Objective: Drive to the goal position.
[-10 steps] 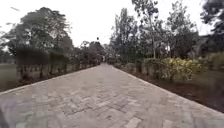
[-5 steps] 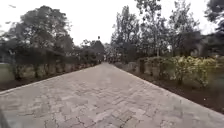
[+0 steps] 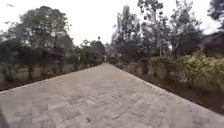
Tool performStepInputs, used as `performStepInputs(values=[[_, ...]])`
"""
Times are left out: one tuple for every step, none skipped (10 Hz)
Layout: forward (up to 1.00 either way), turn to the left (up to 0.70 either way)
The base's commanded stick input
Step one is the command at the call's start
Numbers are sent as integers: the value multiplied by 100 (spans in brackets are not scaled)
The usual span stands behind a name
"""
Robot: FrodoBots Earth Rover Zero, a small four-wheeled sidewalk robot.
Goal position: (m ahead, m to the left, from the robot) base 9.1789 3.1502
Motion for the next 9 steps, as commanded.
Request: performStepInputs(values=[[70, 0], [70, 0], [70, 0], [70, 0], [70, 0], [70, 0], [70, 0], [70, 0], [70, 0]])
